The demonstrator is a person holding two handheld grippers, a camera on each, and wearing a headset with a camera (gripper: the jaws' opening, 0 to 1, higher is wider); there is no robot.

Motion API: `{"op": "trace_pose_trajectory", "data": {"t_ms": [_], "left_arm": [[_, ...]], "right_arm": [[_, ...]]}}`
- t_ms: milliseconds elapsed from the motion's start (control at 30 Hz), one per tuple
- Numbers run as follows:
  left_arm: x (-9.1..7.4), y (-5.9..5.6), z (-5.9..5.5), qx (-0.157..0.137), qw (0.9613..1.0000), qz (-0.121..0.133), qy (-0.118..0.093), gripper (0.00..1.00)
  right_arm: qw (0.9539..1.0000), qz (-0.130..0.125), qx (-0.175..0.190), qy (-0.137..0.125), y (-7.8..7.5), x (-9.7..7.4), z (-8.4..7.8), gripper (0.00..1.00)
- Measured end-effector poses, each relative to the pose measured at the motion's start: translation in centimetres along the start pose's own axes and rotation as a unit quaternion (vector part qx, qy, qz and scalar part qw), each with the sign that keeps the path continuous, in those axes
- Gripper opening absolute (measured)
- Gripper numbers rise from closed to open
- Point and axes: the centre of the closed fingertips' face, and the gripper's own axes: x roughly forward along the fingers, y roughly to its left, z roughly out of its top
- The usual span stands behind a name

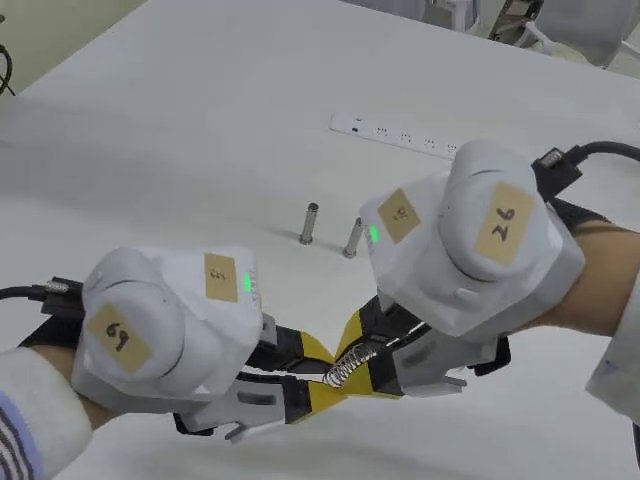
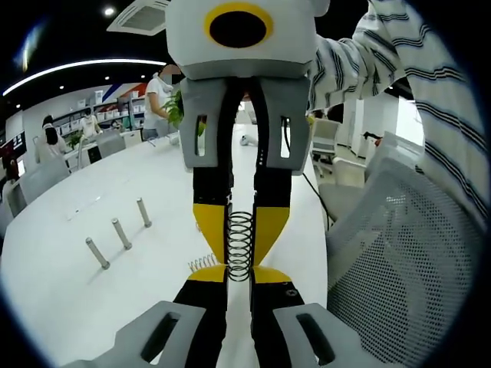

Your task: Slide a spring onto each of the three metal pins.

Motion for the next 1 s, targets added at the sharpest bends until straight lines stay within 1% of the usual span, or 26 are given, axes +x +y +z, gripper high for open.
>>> {"op": "trace_pose_trajectory", "data": {"t_ms": [100, 167, 500, 567, 633, 667, 733, 800, 867, 900, 933, 1000], "left_arm": [[-0.1, 0.0, 0.0, -0.002, 1.0, 0.0, 0.001, 0.02], [-0.2, 0.0, -0.1, -0.001, 1.0, 0.002, 0.002, 0.02], [-0.4, -0.1, -0.1, -0.003, 1.0, -0.001, 0.001, 0.02], [-0.4, -0.3, -0.2, -0.009, 1.0, -0.004, 0.003, 0.04], [-0.5, -0.4, -0.3, -0.01, 0.9999, -0.008, 0.007, 0.06], [-0.5, -0.3, -0.5, -0.009, 0.9999, -0.004, 0.011, 0.06], [-0.7, -0.2, -0.8, -0.014, 0.9997, 0.001, 0.018, 0.06], [-0.9, 0.0, -1.1, -0.015, 0.9996, 0.004, 0.022, 0.09], [-1.2, 0.1, -1.8, -0.029, 0.9989, 0.003, 0.036, 0.14], [-1.3, 0.3, -2.1, -0.02, 0.9989, 0.005, 0.041, 0.18], [-1.3, 0.3, -2.3, -0.018, 0.999, 0.006, 0.041, 0.2], [-1.5, 0.4, -2.6, -0.033, 0.9985, 0.007, 0.042, 0.25]], "right_arm": [[0.9997, -0.001, 0.023, -0.002, -0.1, 0.1, 0.1, 0.09], [0.9995, -0.003, 0.031, -0.004, -0.1, 0.1, 0.2, 0.09], [0.9997, -0.002, 0.024, 0.003, 0.2, -0.1, 0.3, 0.09], [0.9997, -0.003, 0.025, 0.005, 0.2, -0.3, 0.2, 0.09], [0.9997, -0.005, 0.021, 0.008, 0.1, -0.3, 0.0, 0.09], [0.9997, -0.012, 0.013, 0.015, -0.1, -0.4, -0.3, 0.09], [0.9996, -0.016, 0.013, 0.019, -0.3, -0.5, -0.5, 0.09], [0.9995, -0.017, 0.018, 0.018, -0.5, -0.6, -0.6, 0.09], [0.9995, -0.019, 0.018, 0.019, -0.6, -0.7, -0.6, 0.09], [0.9994, -0.021, 0.017, 0.02, -0.6, -0.8, -0.7, 0.09], [0.9994, -0.021, 0.016, 0.021, -0.6, -0.8, -0.7, 0.09], [0.9994, -0.023, 0.016, 0.02, -0.7, -0.9, -0.6, 0.09]]}}
